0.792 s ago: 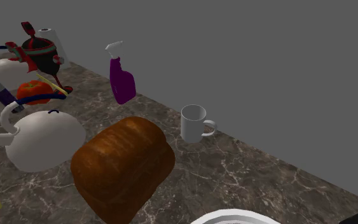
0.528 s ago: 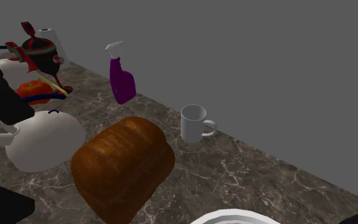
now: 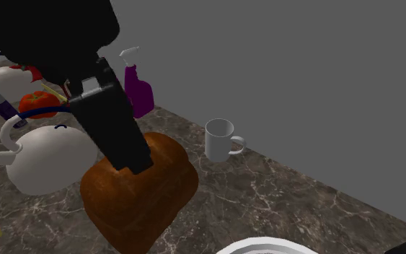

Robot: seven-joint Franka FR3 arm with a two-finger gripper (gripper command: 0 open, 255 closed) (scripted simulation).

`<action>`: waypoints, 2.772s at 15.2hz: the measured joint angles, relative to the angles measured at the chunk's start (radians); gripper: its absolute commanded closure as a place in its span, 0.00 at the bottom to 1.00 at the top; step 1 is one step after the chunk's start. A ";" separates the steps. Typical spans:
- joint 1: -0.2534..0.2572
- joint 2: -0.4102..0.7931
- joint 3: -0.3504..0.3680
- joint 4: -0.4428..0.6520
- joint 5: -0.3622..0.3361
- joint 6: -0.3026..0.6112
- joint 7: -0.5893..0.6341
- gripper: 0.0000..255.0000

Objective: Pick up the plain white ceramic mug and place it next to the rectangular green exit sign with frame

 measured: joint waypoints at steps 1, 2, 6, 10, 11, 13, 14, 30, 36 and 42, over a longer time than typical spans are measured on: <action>0.001 0.039 0.010 0.018 -0.003 0.023 0.012 0.00; 0.003 0.071 0.022 0.031 -0.006 0.044 0.028 0.00; 0.008 0.222 0.068 0.100 -0.030 0.132 0.094 0.00; 0.012 0.360 0.100 0.184 -0.070 0.190 0.155 0.00; 0.014 0.402 0.108 0.214 -0.084 0.202 0.174 0.00; 0.021 0.476 0.121 0.259 -0.112 0.230 0.210 0.00; 0.024 0.509 0.124 0.286 -0.126 0.236 0.225 0.00; 0.099 0.934 0.116 0.630 -0.282 0.305 0.374 0.00; 0.098 0.944 0.114 0.623 -0.285 0.321 0.375 0.00; 0.098 0.944 0.114 0.623 -0.285 0.321 0.375 1.00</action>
